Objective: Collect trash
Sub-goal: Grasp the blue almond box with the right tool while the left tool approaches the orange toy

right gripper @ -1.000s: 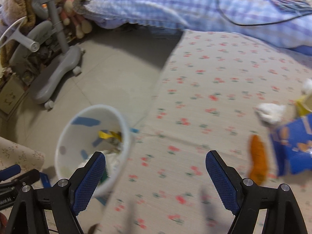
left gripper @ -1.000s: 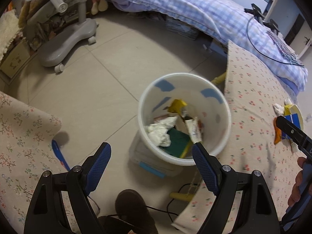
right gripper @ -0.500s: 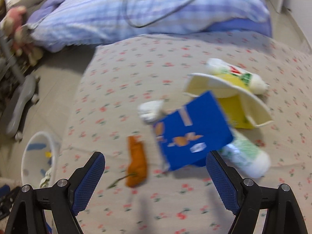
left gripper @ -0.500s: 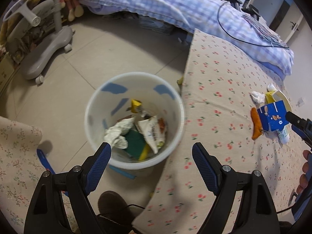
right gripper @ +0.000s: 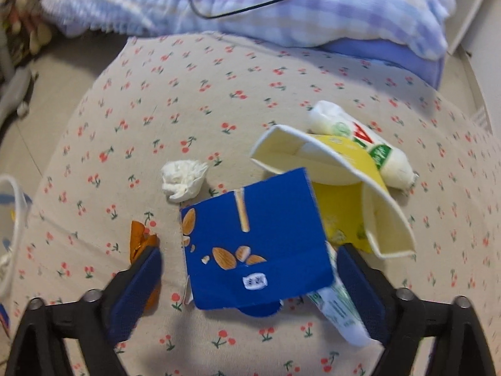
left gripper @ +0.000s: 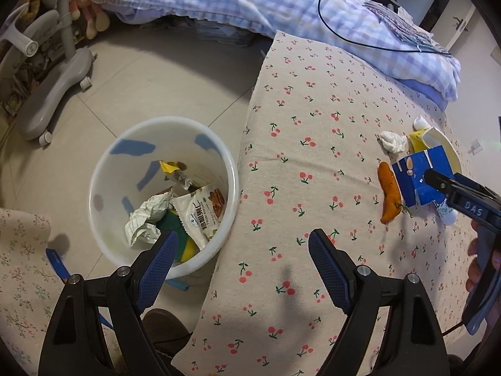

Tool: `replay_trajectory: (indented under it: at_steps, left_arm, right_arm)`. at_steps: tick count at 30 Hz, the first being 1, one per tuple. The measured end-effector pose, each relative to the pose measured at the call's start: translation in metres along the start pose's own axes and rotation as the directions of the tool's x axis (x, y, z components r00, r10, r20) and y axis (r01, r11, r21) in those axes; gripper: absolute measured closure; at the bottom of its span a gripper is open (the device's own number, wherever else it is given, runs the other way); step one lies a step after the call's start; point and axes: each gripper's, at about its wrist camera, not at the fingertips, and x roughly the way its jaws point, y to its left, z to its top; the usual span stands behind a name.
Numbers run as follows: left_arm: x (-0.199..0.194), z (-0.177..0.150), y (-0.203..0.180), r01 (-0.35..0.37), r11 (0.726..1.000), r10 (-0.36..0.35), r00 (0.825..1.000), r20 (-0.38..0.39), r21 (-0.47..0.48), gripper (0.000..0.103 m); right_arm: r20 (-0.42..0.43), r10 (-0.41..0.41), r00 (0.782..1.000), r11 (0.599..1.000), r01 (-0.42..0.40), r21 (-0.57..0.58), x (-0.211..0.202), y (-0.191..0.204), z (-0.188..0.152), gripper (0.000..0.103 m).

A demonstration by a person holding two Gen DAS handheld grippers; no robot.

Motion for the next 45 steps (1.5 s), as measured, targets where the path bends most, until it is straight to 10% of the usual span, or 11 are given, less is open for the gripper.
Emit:
replay_trajectory:
  at_steps: [13, 34, 45]
  left_arm:
    - [0.009, -0.001, 0.003, -0.012, 1.0, 0.012, 1.0, -0.024, 0.003, 0.016]
    - [0.031, 0.005, -0.131, 0.19, 0.976, -0.187, 0.982, -0.043, 0.108, 0.017]
    - [0.046, 0.009, -0.161, 0.226, 0.965, -0.224, 0.974, -0.025, 0.131, 0.052]
  right_arm:
    - [-0.016, -0.113, 0.993, 0.985, 0.11, -0.131, 0.031, 0.014, -0.002, 0.013]
    - [0.018, -0.019, 1.0, 0.994, 0.017, 0.104, -0.044, -0.08, -0.038, 0.013]
    - [0.005, 0.038, 0.999, 0.98, -0.038, 0.195, -0.058, -0.117, -0.064, 0.013]
